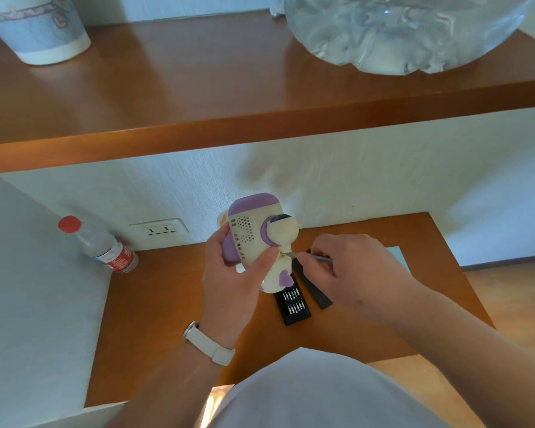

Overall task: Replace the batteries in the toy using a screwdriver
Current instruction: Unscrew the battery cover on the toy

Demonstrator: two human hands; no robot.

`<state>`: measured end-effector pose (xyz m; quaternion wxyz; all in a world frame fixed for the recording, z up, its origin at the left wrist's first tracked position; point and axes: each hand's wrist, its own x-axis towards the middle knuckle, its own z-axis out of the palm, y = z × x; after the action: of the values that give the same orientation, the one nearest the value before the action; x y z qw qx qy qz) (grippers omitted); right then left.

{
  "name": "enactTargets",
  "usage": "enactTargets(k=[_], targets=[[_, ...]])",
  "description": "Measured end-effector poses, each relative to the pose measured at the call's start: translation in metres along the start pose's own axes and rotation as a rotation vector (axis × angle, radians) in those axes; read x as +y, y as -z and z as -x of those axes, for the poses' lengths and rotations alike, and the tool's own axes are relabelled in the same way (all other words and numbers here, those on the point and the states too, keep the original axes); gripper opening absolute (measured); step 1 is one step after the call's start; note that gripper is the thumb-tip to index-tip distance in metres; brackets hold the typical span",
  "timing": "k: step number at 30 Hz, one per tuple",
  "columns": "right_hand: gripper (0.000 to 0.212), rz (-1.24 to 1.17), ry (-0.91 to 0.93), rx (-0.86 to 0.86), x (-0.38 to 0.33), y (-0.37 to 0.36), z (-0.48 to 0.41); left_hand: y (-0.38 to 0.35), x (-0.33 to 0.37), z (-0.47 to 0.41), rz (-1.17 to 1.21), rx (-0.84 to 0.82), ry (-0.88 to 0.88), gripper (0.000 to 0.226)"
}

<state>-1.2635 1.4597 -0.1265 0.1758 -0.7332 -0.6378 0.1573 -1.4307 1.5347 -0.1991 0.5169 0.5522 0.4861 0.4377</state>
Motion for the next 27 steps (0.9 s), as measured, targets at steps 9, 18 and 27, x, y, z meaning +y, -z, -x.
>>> enactTargets(k=[9,18,27], targets=[[0.013,0.016,-0.022,0.039,-0.010,-0.019,-0.001,0.014,-0.009,-0.010,-0.016,-0.047,0.018,0.070],[0.029,0.036,-0.060,0.012,-0.010,-0.029,-0.007,0.022,-0.014,-0.020,-0.026,-0.075,0.012,0.070],[0.025,-0.083,-0.064,0.038,-0.005,-0.039,-0.006,0.027,-0.019,-0.026,-0.036,-0.066,0.013,0.070]])
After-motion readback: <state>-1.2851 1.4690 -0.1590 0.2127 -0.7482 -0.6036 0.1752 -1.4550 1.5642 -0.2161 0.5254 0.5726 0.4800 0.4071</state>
